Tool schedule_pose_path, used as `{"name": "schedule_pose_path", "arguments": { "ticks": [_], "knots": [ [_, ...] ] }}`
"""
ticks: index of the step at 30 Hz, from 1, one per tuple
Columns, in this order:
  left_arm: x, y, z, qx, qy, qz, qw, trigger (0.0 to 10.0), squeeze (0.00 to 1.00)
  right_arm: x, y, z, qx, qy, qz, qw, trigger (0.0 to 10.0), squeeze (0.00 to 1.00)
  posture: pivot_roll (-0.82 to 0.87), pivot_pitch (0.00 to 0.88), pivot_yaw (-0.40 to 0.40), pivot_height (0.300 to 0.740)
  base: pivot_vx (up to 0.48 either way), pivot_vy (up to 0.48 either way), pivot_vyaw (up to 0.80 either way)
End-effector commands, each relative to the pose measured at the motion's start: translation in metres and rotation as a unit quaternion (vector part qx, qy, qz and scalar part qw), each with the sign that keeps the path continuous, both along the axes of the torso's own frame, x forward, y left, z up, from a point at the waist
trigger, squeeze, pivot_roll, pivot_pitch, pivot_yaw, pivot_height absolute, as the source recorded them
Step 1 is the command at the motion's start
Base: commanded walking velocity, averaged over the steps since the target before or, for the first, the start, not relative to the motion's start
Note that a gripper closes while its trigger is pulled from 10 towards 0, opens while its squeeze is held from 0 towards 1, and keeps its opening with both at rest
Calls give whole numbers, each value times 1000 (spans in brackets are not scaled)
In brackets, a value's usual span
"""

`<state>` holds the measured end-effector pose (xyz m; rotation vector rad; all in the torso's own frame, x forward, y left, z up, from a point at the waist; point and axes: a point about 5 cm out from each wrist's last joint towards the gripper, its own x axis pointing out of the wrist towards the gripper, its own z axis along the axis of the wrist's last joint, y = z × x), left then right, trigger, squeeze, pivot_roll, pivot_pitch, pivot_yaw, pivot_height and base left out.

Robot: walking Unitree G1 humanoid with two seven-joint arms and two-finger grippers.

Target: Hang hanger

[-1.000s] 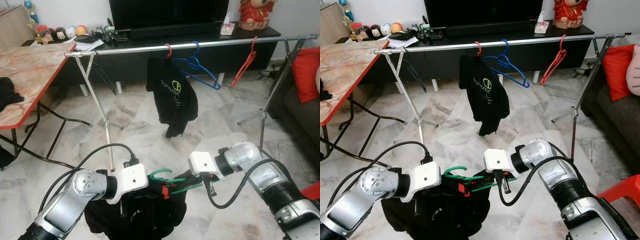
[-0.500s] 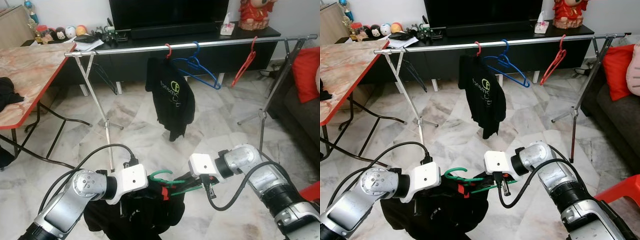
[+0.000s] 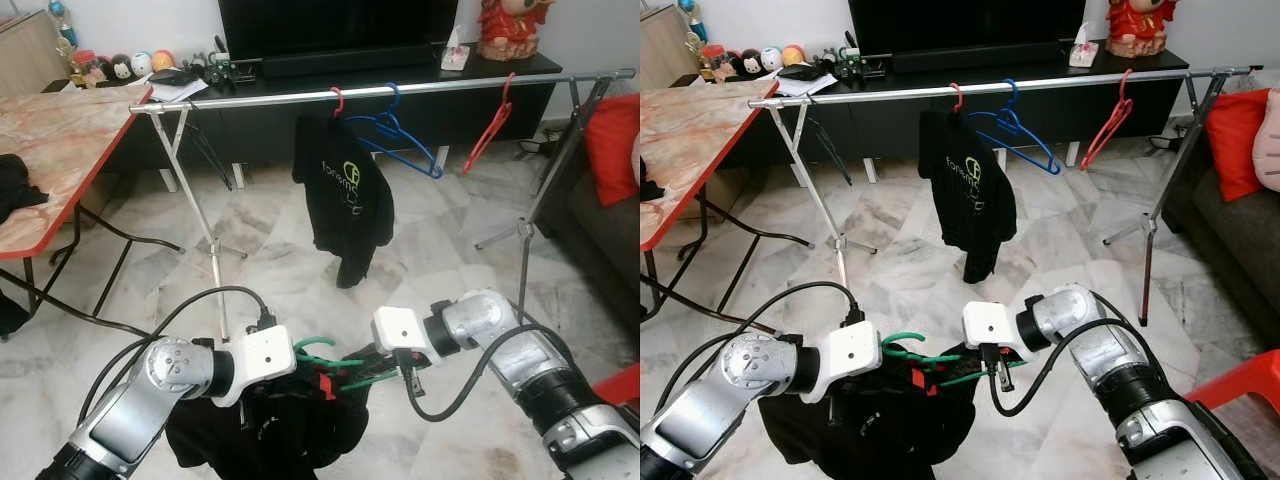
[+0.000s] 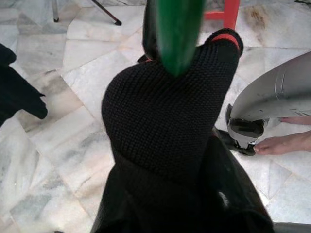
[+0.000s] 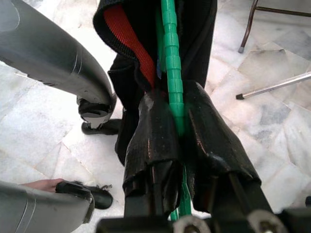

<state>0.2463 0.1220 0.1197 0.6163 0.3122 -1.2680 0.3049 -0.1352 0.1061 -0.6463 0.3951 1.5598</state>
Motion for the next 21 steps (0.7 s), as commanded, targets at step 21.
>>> {"name": "schedule_pose_path", "arguments": {
  "ticks": [21],
  "knots": [
    [11, 14, -3, 58, -31, 26, 998, 10000, 1000, 14, 10, 4, 34, -49, -55, 997, 0, 0, -72, 6, 71, 740, 0, 0, 0]
  ]
}}
